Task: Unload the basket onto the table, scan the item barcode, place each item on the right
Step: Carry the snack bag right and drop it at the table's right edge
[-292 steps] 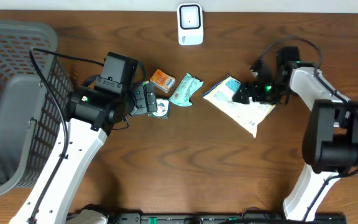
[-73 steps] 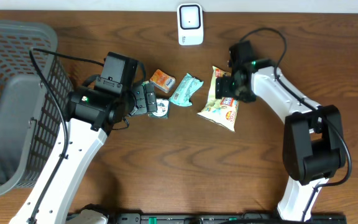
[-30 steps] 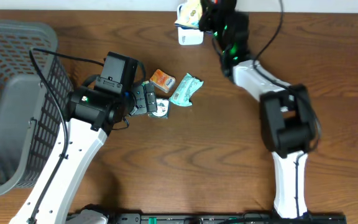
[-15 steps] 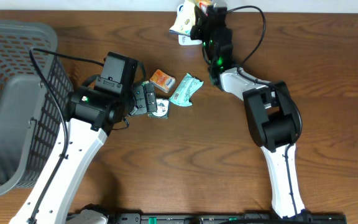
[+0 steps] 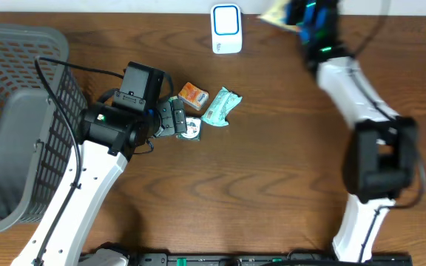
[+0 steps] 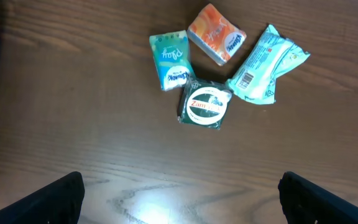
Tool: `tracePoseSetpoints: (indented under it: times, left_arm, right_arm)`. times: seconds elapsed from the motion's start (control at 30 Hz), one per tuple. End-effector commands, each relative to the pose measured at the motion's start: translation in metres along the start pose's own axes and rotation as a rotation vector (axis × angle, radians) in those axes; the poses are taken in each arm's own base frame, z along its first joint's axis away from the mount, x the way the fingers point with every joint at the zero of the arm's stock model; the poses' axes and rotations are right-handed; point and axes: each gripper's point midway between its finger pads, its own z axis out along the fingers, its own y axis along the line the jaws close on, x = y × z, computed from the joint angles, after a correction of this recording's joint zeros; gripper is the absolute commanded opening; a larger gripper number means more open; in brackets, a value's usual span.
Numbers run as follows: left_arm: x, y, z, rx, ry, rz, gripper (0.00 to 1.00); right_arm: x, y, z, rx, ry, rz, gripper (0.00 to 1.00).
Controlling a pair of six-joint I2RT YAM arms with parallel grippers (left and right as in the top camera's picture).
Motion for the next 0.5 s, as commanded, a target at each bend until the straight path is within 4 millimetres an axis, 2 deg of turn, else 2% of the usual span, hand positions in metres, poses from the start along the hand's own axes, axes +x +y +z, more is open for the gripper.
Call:
tracePoseSetpoints:
  times: [0.0, 0.07, 0.1, 0.17, 0.2, 0.3, 0.37, 0.4, 0.47]
  left_arm:
    - [-0.005, 0.000, -0.005, -0.002, -0.020, 0.003, 0.98]
    - [-0.005, 0.000, -0.005, -0.002, -0.020, 0.003, 0.98]
    - [-0.005, 0.000, -0.005, -0.002, -0.020, 0.003, 0.98]
    - [-0.005, 0.000, -0.005, -0.002, -0.020, 0.003, 0.98]
    - [-0.005, 0.000, -0.005, -0.002, -0.020, 0.003, 0.98]
    - [-0.005, 0.000, -0.005, -0.002, -0.020, 0.003, 0.98]
    - [-0.005, 0.000, -0.005, -0.002, -0.020, 0.003, 0.98]
    - [-0.005, 0.000, -0.005, -0.002, -0.020, 0.003, 0.98]
    - [-0.005, 0.000, -0.005, -0.002, -0.020, 0.003, 0.98]
  right_arm:
    - [0.009, -0.070, -0.007, 0.120, 0.102, -0.160, 0.01]
    - [0.035, -0.116, -0.013, 0.188, 0.228, -0.211, 0.01]
    - [0.044, -0.134, -0.017, 0.219, 0.267, -0.208, 0.11]
    - [0.062, -0.170, -0.025, 0.272, 0.343, -0.182, 0.49]
    - [0.069, -0.187, -0.030, 0.295, 0.374, -0.169, 0.56]
    - [0.086, -0.227, -0.044, 0.356, 0.442, -0.131, 0.60]
    - [0.096, -0.248, -0.053, 0.389, 0.477, -0.088, 0.79]
    - [0.100, -0.254, -0.056, 0.397, 0.488, -0.071, 0.84]
    - [0.108, -0.259, -0.060, 0.387, 0.515, -0.040, 0.85]
